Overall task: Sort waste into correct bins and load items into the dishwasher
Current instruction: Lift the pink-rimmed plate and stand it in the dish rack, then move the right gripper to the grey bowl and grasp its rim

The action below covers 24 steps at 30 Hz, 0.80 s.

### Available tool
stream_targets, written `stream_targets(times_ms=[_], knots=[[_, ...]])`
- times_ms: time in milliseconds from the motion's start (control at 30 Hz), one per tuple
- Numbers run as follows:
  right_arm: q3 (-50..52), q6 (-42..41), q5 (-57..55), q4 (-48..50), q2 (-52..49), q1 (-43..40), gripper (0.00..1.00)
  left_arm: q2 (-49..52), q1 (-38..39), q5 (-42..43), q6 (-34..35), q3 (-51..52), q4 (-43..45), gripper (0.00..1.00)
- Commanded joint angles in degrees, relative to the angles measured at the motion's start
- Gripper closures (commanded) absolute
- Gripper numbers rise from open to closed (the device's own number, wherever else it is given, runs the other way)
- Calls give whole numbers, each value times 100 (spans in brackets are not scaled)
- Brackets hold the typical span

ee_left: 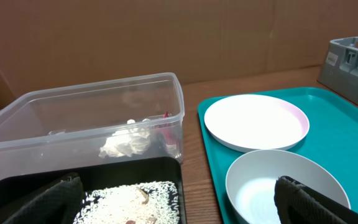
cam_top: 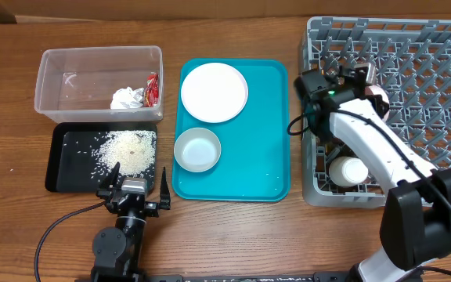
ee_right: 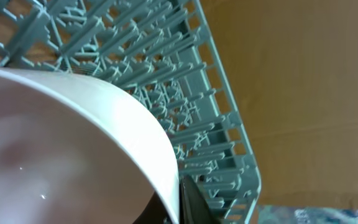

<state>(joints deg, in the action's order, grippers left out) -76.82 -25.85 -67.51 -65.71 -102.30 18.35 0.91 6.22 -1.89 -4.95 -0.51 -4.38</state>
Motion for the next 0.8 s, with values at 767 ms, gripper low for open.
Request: stream_targets(times_ms=[767], knots=[[24,-592,3244,-859,-48,1202,82,-26,-42,44,-107,24,11,0]])
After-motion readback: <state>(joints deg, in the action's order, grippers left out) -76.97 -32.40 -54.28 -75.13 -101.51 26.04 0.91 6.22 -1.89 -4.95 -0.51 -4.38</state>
